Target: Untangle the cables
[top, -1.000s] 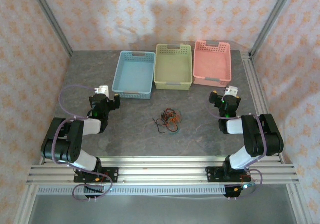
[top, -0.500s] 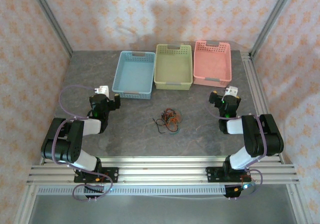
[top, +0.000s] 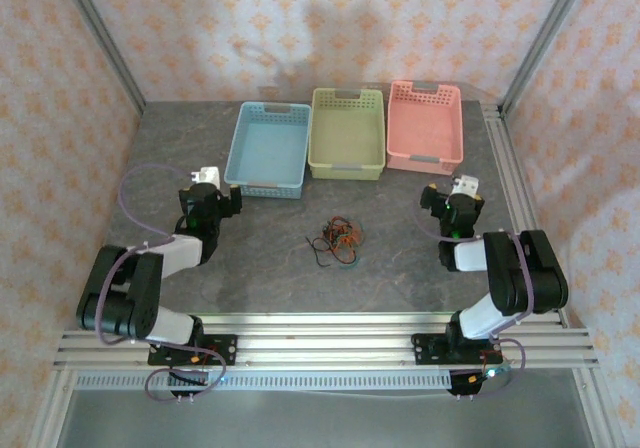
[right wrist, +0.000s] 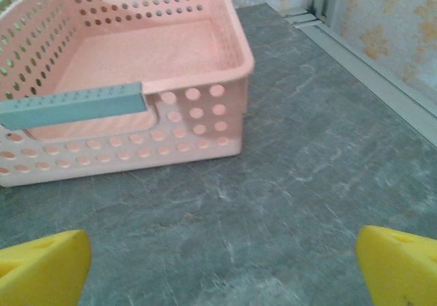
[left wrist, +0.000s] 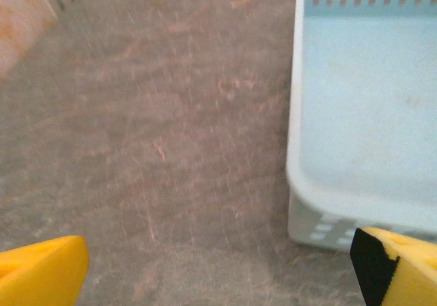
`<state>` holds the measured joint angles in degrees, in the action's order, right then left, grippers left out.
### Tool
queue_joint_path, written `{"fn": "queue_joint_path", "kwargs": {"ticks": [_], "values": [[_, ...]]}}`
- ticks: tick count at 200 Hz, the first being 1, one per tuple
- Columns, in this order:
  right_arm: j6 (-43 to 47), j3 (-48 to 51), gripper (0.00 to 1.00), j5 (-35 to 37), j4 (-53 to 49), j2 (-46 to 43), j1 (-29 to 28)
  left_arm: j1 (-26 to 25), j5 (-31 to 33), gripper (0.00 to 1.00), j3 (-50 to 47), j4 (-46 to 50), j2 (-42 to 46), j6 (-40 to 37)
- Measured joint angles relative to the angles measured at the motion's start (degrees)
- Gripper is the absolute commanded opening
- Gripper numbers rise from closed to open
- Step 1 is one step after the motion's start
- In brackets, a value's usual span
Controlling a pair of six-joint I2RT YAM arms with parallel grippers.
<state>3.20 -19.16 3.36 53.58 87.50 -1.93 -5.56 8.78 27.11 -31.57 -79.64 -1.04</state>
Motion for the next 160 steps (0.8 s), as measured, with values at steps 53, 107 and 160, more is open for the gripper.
{"fn": "queue_joint_path", "kwargs": {"ticks": [53,107,160], "values": [[0.04,3.13,0.99,4.33,-2.03,-17.81,-3.37,-0.72,3.76,1.00,-1.22,5.66,19.65,6.43],[-5.33,5.11,0.99,-5.90,-0.42,-20.55,-4.70,-0.74,1.73,1.00,1.38,16.48,22.84,16.90],[-10.43,-0.61,0.90,-28.39,0.31,-9.18,-9.09,-0.87,-10.62,0.99,3.58,19.69,19.26,19.21]]}}
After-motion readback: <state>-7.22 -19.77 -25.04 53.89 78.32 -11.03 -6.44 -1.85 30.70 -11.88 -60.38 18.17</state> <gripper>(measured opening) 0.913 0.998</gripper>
